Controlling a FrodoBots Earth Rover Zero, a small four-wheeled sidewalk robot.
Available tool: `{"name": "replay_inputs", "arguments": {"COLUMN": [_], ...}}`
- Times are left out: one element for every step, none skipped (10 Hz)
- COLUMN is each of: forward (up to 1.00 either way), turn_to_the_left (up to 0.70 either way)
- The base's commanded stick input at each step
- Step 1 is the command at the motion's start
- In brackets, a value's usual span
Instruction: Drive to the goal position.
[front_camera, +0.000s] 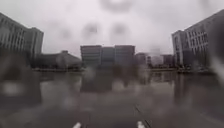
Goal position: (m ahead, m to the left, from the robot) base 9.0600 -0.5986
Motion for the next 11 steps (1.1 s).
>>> {"name": "replay_inputs", "arguments": {"forward": [0.70,0.70,0.70,0.70,0.70,0.70,0.70,0.70,0.70,0.70,0.70], "turn_to_the_left": [0.00,0.00,0.00,0.00,0.00,0.00,0.00,0.00,0.00,0.00,0.00]}}
